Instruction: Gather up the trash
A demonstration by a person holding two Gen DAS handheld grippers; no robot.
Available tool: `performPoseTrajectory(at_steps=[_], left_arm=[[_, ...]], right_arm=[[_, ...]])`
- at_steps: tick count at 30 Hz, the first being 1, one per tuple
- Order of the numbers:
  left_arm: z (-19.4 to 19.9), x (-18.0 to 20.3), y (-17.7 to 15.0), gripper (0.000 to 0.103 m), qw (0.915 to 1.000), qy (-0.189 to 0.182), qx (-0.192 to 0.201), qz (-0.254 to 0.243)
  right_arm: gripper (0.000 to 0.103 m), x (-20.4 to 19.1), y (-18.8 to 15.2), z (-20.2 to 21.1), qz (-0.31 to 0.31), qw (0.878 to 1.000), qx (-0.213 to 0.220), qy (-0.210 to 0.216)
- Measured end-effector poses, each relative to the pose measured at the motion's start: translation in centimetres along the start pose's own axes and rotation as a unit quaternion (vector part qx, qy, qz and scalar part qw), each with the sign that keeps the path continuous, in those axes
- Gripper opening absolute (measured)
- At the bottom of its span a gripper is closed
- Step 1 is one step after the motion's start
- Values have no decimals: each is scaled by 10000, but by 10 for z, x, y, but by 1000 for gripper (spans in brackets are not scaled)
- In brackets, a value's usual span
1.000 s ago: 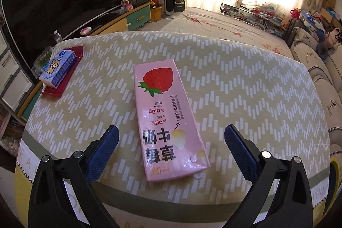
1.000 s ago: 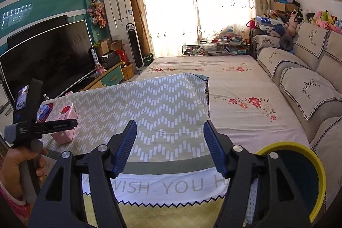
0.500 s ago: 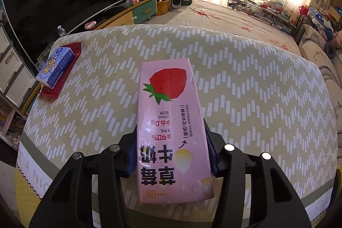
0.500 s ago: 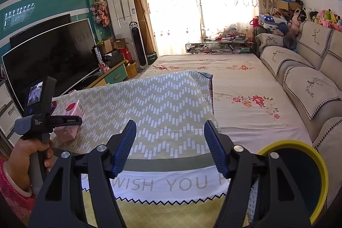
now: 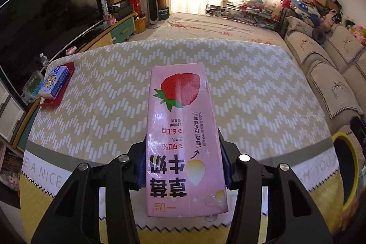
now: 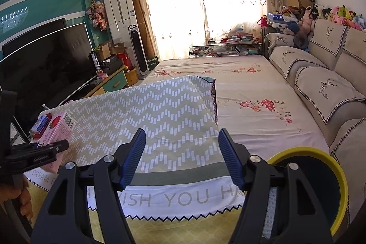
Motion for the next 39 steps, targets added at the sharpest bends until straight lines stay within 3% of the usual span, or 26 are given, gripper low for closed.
performPoseTrajectory(at_steps=[5,9,16,21,24,29,32,34,36,39], left_arm=[[48,54,-15,49,9968,-626,145,-484],[74,114,-24,49,9885,-1102,204,-1010],[96,247,-44,49,9606,-2050,-9,-1877],[93,333,-68,49,9413,-2342,-298,-2413],[76,375,-83,49,9300,-2485,-722,-2610],[30,413,-98,50,9215,-2525,-1291,-2653],[4,423,-98,51,9224,-2477,-1404,-2611],[-9,431,-99,72,9226,-2424,-1526,-2585],[-18,420,-97,73,9268,-2351,-1597,-2455],[-6,398,-92,73,9279,-2521,-1496,-2305]], right_arm=[[63,26,10,44,-239,9985,475,-113],[64,73,5,100,-339,9948,806,-519],[66,166,-32,173,-608,9844,823,-1433],[66,215,-65,182,-910,9770,490,-1867],[66,230,-78,183,-1038,9745,362,-1954],[66,232,-80,186,-1068,9740,384,-1963],[66,231,-77,193,-1079,9733,437,-1978],[66,228,-74,199,-1077,9733,473,-1970],[66,223,-72,204,-1052,9733,514,-1972],[67,216,-69,210,-1011,9749,565,-1904]])
Point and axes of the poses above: each gripper's, at about its wrist camera, not at the fingertips, and z roughly against the way its jaws point, x to its right, y to its top, the point moved 4 cm from there along -z, roughly the way its jaws point, and after that the axes turned 5 degrees about -y, right-handed, at the moved point
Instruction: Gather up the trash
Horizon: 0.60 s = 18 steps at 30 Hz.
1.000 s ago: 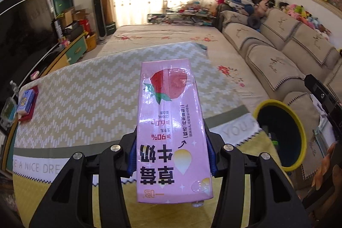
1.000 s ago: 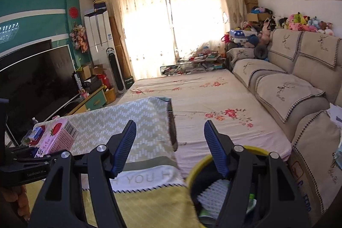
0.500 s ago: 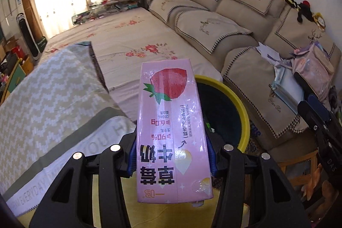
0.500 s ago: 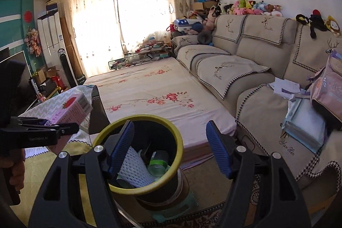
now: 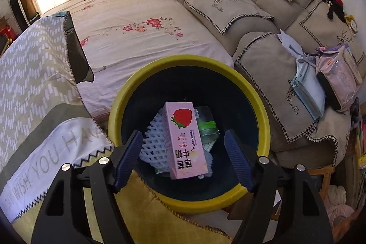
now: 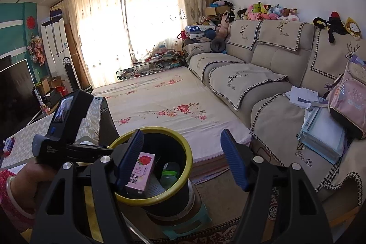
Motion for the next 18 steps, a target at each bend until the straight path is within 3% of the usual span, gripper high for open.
performPoseTrajectory(at_steps=[2,5,7,11,13,15,18], left_arm=[[32,-14,-9,74,9992,-1,398,13],[98,-29,-35,86,9927,213,1186,-69],[149,-41,-60,96,9816,584,1813,-135],[239,-62,-116,98,9535,1395,2671,-88],[275,-71,-143,98,9403,1759,2912,64],[306,-84,-172,98,9301,1983,3074,320],[346,-106,-214,98,9128,2318,3270,777]], right_arm=[[68,-8,-1,4,49,9999,9,111],[68,-27,-3,6,137,9992,-54,365],[68,-44,-6,6,262,9981,-114,542],[71,-80,-13,11,482,9937,-232,988],[77,-96,-15,18,597,9911,-226,1169],[91,-111,-15,28,711,9881,-182,1351],[96,-128,-14,50,928,9841,-26,1516]])
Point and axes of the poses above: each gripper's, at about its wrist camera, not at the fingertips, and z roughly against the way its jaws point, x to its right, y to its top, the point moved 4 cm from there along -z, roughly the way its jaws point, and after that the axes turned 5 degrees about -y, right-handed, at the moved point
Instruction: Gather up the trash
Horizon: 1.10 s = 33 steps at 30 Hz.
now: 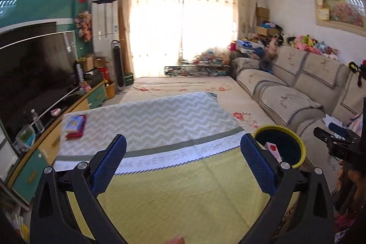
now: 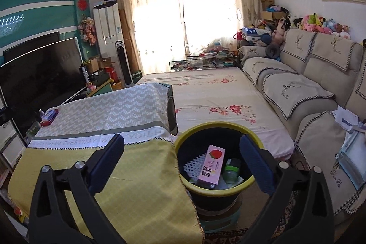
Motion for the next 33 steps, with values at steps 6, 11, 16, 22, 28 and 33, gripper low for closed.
performPoseTrajectory(at_steps=[6,11,16,22,28,33], left_arm=[[56,-56,-31,98,9972,630,87,391],[90,-72,-45,98,9946,737,304,669],[116,-65,-56,98,9942,672,434,725],[126,-53,-63,98,9947,640,444,668],[125,-62,-58,98,9933,716,480,774],[114,-67,-58,98,9931,735,378,828]], right_arm=[[96,-16,4,30,292,9994,195,81],[96,-19,2,48,311,9991,247,164],[96,-23,-1,63,355,9988,253,204],[96,-23,-4,62,319,9989,177,292],[96,-23,-1,59,286,9989,213,307],[96,-28,-4,55,342,9987,161,336]])
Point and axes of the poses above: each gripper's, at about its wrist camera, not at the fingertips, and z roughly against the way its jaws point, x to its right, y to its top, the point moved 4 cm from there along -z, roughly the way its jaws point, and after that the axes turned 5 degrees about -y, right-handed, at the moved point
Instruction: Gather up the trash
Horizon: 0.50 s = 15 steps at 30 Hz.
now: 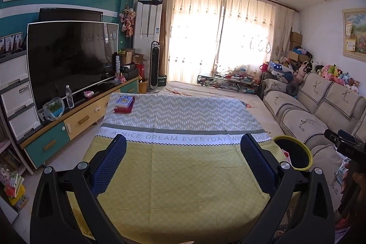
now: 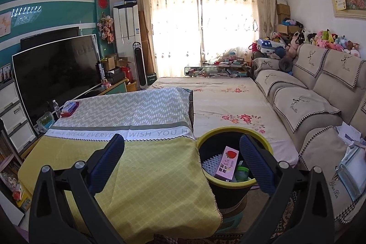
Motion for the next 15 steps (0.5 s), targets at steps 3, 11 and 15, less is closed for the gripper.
performPoseTrajectory(at_steps=[3,11,15], left_arm=[[-3,1,-1,98,10000,33,-12,-40],[-4,6,-3,98,9999,-11,-72,-84],[-6,8,-6,98,9999,-32,-115,-94]], right_arm=[[96,1,-1,-2,-7,10000,-23,3],[96,2,-3,-4,-47,10000,-33,-14],[96,2,-3,-5,-45,10000,-37,-10]])
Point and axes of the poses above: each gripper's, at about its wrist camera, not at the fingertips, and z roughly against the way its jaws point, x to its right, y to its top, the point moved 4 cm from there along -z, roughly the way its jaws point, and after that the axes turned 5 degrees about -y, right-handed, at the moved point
